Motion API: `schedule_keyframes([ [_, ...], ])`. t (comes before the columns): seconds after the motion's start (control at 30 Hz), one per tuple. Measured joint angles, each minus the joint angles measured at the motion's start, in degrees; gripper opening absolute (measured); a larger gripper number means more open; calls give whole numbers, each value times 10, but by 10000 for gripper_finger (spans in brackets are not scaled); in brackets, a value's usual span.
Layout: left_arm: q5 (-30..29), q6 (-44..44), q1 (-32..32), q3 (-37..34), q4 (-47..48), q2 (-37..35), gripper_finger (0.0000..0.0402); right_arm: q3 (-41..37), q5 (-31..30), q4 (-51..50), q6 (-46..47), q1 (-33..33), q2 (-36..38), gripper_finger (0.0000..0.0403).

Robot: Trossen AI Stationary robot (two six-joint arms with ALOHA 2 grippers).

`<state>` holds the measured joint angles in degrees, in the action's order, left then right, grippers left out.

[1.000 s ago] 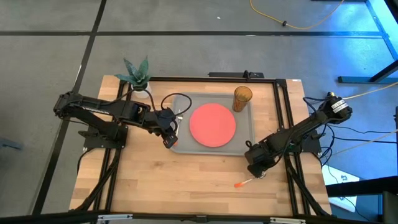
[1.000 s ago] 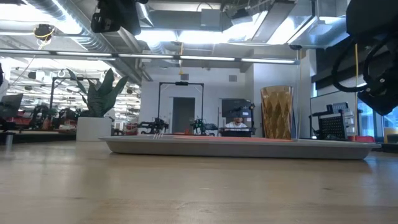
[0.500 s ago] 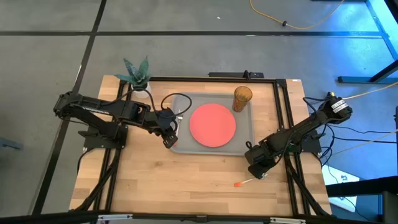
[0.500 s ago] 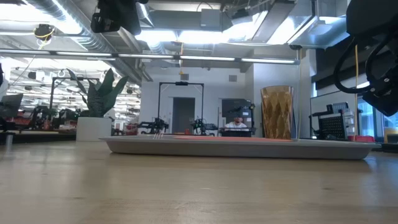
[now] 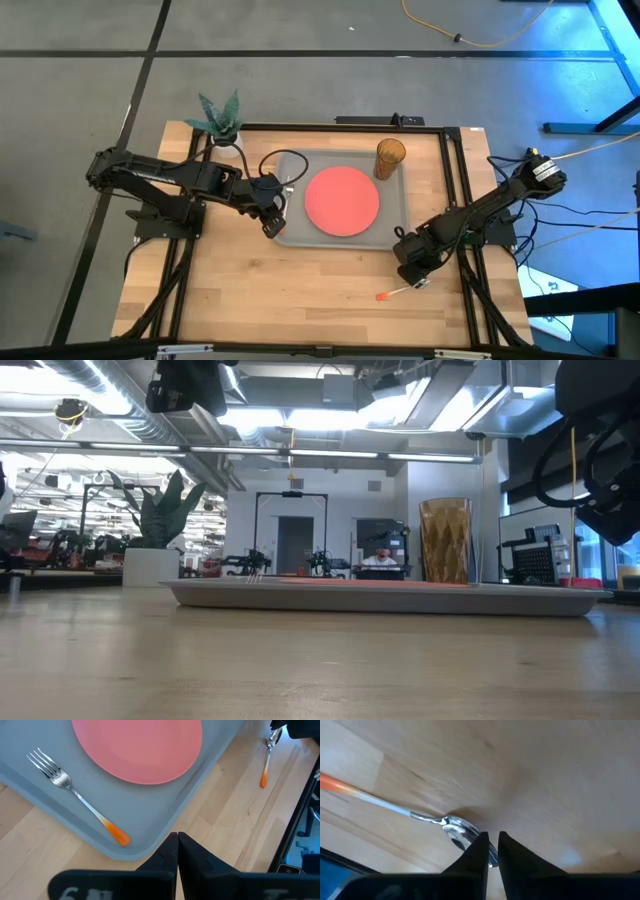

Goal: Pick and place plate/cup/fork/spoon on tray
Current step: Put the orange spoon on the right side of the orange fork on the gray serving tray

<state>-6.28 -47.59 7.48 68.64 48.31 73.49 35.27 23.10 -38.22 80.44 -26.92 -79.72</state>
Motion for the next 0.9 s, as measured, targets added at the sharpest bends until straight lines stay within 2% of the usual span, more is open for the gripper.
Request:
schedule_keyframes([
  [0.17,0,0,0,0,0,0,0,0,-10,3,-9,0,0,41],
  [0.37,0,2,0,0,0,0,0,23,-6,61,-107,-3,0,42],
  [0.53,0,2,0,0,0,0,0,51,-12,64,-198,-12,0,42],
  [0.73,0,2,0,0,0,0,0,46,-67,59,-258,-25,0,42],
  [0.9,0,2,0,0,0,0,0,46,-70,58,-298,-31,0,50],
])
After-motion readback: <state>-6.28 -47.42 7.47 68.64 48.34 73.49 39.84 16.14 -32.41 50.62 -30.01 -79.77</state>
